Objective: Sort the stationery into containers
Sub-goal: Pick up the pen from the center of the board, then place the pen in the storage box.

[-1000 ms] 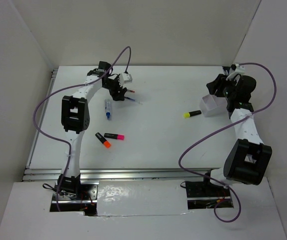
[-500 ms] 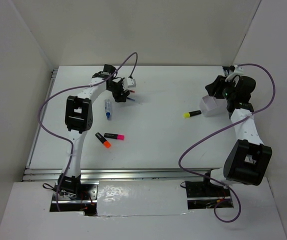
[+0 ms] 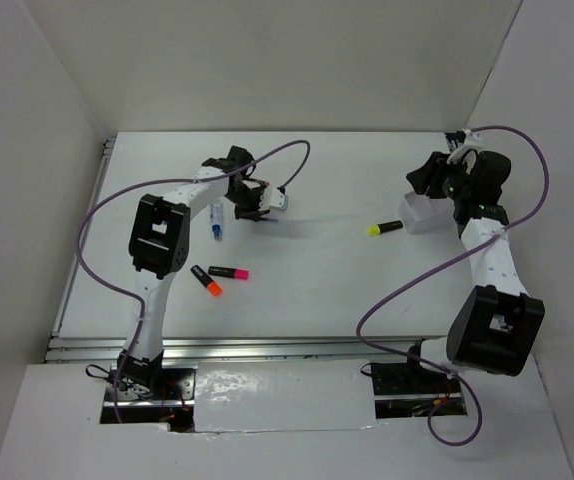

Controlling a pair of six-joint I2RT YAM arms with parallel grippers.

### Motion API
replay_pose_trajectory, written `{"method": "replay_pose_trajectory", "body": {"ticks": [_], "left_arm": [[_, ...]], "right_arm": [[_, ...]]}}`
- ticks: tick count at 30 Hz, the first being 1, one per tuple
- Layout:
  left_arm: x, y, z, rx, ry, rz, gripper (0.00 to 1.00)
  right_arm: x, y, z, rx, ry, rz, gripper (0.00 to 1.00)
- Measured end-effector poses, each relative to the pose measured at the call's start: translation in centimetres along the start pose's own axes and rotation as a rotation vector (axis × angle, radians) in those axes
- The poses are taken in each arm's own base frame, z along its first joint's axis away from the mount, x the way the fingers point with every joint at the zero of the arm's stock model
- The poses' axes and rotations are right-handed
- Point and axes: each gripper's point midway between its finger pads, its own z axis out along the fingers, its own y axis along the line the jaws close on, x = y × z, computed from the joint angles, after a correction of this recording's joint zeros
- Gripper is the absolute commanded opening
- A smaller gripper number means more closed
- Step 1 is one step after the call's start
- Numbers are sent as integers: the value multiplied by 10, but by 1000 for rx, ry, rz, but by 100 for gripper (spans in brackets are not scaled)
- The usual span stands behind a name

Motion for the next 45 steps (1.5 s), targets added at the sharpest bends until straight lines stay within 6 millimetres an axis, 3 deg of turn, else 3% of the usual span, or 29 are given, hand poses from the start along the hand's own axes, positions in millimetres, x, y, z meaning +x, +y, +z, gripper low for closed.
{"method": "replay_pose_trajectory", "body": {"ticks": [6,10,13,15,17,22,25,28,36,45], "left_arm": [[-15,-28,4,36,18,1,0],[-27,-46,4,54,6,-90,0],[-40,-61,1,67,-31,-218,0],[-57,-66,-12,51,-84,-324,0],[-81,-65,-32,21,-165,-409,0],[-162,-59,-115,-83,-454,-519,0],[-198,-66,-150,-99,-570,-517,0],[-222,-77,-161,-79,-627,-521,0],[-230,-93,-151,-28,-620,-551,0],[-231,-94,-151,-24,-623,-560,0]], "right_arm": [[-11,26,-9,-47,-24,-52,51],[-12,47,-15,-86,-19,-52,50],[-8,74,-19,-148,3,-25,53],[-5,99,-23,-216,24,-1,57],[-1,125,-28,-285,41,22,67],[10,186,-37,-442,96,53,73],[19,208,-39,-497,142,91,74],[25,219,-40,-528,182,147,75],[41,240,-37,-598,277,244,72],[49,255,-32,-650,323,284,56]]}}
